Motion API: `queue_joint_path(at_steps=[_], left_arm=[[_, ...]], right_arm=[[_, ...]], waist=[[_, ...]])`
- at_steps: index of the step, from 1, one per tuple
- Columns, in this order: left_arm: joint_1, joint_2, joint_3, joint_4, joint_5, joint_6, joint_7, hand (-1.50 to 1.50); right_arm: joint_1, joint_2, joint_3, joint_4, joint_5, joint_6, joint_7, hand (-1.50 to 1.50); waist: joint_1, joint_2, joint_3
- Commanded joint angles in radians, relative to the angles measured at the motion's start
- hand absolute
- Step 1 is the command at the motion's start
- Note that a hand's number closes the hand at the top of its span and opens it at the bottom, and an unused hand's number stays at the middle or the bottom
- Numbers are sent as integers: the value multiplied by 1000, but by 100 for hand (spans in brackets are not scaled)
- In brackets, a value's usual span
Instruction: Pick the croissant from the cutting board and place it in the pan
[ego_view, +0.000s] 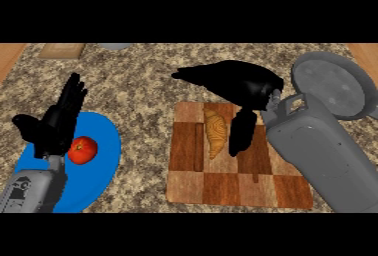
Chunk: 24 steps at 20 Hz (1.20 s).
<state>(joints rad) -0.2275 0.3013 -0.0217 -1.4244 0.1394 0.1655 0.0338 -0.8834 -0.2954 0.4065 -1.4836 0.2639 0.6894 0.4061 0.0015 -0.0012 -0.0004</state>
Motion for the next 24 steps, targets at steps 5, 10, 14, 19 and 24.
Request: queue_joint_path(at_steps=[5, 10, 14, 19, 24], left_arm=[[10, -53, -24, -64, -49, 27, 38, 0], [22, -39, 0, -94, -47, -2, 70, 0], [0, -15, 49, -35, -22, -57, 35, 0], [-53, -31, 51, -7, -60, -32, 60, 0], [-2, -33, 74, -39, -47, -64, 46, 0]], right_arm=[[14, 58, -8, 75, 166, -28, 2, -150], [22, 70, -20, 118, 218, 25, -19, -150], [37, 24, -51, 164, 228, 83, -134, -150], [78, 127, 21, 208, 318, 45, -125, -150], [48, 170, 8, 265, 392, 56, -137, -150]], waist=[[6, 2, 0], [6, 1, 0], [3, 1, 0], [1, 2, 0], [7, 2, 0]])
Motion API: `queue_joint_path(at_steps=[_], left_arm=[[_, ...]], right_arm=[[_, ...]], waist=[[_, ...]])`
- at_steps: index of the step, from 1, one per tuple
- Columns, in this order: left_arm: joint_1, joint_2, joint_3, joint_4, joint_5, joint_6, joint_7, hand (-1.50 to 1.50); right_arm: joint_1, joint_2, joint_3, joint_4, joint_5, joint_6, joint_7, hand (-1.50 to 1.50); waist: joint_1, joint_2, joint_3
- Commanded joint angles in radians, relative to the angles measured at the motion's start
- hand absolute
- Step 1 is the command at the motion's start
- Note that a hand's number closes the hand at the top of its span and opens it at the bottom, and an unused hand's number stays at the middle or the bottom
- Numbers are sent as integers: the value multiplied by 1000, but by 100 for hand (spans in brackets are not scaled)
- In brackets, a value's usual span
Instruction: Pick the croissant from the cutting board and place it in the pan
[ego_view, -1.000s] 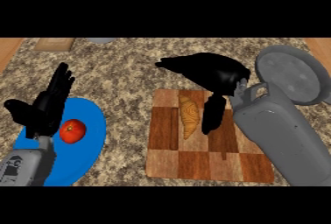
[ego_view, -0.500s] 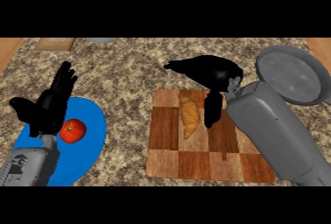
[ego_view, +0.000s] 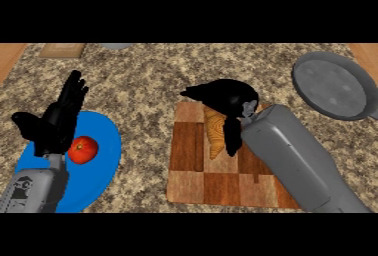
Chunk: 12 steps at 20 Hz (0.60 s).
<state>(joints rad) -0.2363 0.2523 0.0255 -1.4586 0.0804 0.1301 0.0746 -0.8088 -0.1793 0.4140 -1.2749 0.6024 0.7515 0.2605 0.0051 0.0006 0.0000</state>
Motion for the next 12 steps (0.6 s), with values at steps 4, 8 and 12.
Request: queue_joint_path(at_steps=[4, 8, 12], left_arm=[[8, -16, 25, 54, -2, -29, -56, 0], [-39, -4, 21, 4, -11, -22, 35, 0], [-6, -38, 21, 53, -30, -17, -52, 0]], right_arm=[[-16, 28, 30, 44, 113, 31, 0, -150], [-43, -2, 64, 92, 194, 23, -46, -150], [-64, 26, 71, 166, 253, 27, -50, -150]], waist=[[-1, 0, 0], [1, 0, 0], [3, 2, 0]])
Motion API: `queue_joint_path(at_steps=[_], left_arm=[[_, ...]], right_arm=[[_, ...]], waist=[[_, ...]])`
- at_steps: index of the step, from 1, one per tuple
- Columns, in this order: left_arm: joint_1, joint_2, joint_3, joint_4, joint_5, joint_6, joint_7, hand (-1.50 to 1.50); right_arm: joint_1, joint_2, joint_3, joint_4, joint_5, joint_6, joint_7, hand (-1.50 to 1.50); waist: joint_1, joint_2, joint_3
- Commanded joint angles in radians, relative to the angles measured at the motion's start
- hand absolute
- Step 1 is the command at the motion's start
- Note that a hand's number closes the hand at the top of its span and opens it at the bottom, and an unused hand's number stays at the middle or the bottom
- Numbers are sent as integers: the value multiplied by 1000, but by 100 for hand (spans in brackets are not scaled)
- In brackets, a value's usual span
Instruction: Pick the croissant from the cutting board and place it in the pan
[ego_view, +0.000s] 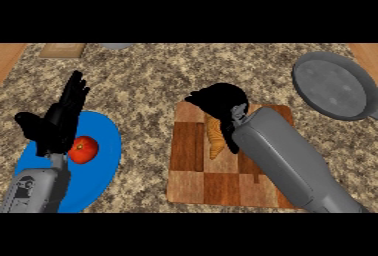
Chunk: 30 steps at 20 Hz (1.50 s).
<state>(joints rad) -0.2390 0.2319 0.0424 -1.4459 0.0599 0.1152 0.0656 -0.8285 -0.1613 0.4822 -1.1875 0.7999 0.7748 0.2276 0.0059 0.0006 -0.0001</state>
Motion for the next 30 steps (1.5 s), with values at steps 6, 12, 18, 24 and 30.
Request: queue_joint_path(at_steps=[6, 12, 18, 24, 30], left_arm=[[7, -13, 27, 62, -6, -37, -87, 0], [39, -49, -2, -69, -39, 11, 20, 0], [8, 4, 61, -26, 12, -73, 12, 0], [3, -47, 9, -76, -51, -14, 62, 0], [-11, -21, 57, 28, -42, -46, 2, 0]], right_arm=[[-41, 30, -16, 191, 115, -41, -111, -150], [37, 49, 3, 156, 206, -72, -99, -150], [33, 84, -11, 251, 262, -82, -136, -150], [21, 104, -16, 334, 300, -83, -213, 150], [36, 54, 15, 269, 331, -92, -365, 150]], waist=[[3, 3, 0], [-1, -1, 0], [-1, 0, 0], [2, 0, 0], [-5, 0, 0]])
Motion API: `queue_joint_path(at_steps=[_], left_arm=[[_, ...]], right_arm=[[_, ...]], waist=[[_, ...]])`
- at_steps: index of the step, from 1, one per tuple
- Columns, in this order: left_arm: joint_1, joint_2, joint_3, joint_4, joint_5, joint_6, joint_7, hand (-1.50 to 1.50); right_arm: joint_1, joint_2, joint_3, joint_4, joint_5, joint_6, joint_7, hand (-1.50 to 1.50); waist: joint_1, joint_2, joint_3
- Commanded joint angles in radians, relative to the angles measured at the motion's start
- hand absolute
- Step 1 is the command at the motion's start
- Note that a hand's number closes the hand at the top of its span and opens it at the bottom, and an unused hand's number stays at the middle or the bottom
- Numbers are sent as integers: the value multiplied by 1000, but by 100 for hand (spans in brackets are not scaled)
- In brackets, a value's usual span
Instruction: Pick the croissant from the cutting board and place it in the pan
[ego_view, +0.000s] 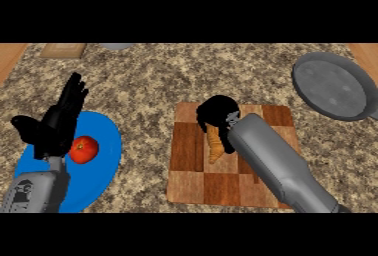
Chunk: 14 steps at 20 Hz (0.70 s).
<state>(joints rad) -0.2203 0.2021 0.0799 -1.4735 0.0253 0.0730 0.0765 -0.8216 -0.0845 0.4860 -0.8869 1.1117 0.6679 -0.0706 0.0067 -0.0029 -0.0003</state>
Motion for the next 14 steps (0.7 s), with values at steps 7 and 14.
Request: queue_joint_path(at_steps=[7, 14], left_arm=[[-38, -11, 19, 11, -7, 5, 25, 0], [-3, 1, 27, -15, -7, 10, 19, 0]], right_arm=[[61, 57, -29, -77, 65, -21, -5, 150], [28, 83, -483, 0, -26, -285, 566, 150]], waist=[[-7, 2, 0], [-44, 1, 2]])
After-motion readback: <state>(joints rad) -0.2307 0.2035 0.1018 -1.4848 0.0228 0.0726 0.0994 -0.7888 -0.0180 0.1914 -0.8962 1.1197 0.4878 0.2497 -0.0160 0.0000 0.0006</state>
